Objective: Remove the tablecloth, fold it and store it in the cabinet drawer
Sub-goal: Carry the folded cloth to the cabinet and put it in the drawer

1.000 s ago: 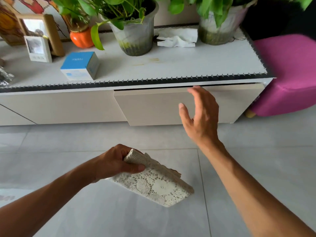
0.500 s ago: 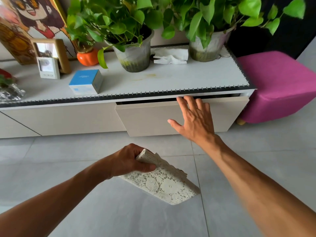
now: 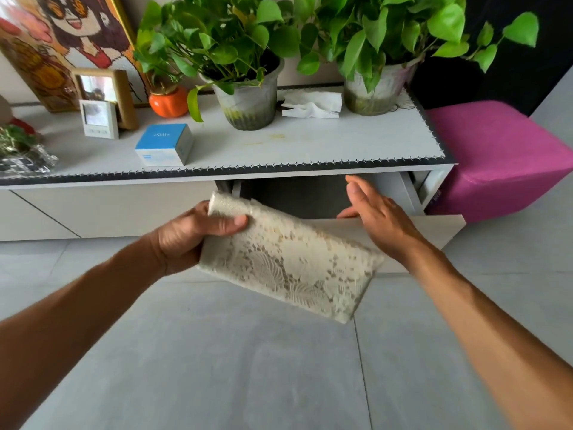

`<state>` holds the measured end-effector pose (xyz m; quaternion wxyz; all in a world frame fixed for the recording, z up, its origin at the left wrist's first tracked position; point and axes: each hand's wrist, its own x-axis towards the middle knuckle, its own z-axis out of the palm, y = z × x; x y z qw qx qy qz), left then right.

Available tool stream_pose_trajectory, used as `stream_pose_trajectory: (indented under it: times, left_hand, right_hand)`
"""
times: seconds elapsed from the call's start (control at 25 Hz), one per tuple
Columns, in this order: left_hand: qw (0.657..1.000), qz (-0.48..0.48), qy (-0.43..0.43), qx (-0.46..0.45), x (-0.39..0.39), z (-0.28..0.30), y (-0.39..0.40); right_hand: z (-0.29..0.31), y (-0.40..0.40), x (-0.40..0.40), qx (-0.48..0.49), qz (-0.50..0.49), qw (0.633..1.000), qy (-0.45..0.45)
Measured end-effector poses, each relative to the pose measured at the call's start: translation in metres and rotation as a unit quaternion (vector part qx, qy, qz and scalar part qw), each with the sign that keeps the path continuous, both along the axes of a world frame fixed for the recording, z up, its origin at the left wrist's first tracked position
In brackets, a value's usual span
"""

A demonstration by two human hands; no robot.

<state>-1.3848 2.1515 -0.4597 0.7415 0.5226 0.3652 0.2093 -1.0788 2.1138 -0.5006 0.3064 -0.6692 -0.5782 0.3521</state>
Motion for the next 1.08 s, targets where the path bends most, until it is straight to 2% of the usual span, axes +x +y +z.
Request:
stream_pose_trajectory:
  times: [0.16, 0.32, 0.52, 0.68, 0.8, 0.88, 0.96, 1.04, 1.08]
  left_hand:
    - [0.996, 0.070, -0.058, 0.017, 0.009, 0.006, 0.006]
    - [0.993, 0.093, -0.073, 0.028, 0.017, 0.001, 0.007]
    - [0.995, 0.082, -0.055, 0.015, 0.022, -0.011, 0.008]
    - [0.992, 0.097, -0.078, -0.019, 0.037, -0.026, 0.010]
    - [0.988, 0.112, -0.080, -0.065, 0.059, -0.041, 0.013]
    - [0.983, 0.142, -0.041, -0.105, 0.072, -0.053, 0.017]
    - [0.975, 0.174, 0.054, -0.130, 0.085, -0.067, 0.023]
    - [0.960, 0.177, 0.171, -0.136, 0.094, -0.084, 0.026]
    - [0.954, 0.176, 0.198, -0.140, 0.097, -0.094, 0.028]
  right_hand:
    - [0.022, -0.025, 0.011, -0.095, 0.002, 0.983, 0.159]
    - [0.019, -0.063, 0.020, -0.183, -0.004, 0.963, 0.199]
    - [0.012, -0.081, 0.014, -0.150, -0.016, 0.973, 0.176]
    - [0.003, -0.057, 0.033, -0.163, 0.056, 0.935, 0.310]
    - [-0.010, -0.027, 0.049, -0.144, 0.000, 0.913, 0.382]
    - [-0.018, -0.007, 0.052, -0.156, -0.053, 0.897, 0.410]
    - [-0.032, 0.009, 0.051, -0.201, -0.092, 0.881, 0.419]
    - [-0.049, 0.021, 0.046, -0.257, -0.126, 0.873, 0.395]
    - [-0.058, 0.027, 0.043, -0.281, -0.146, 0.875, 0.367]
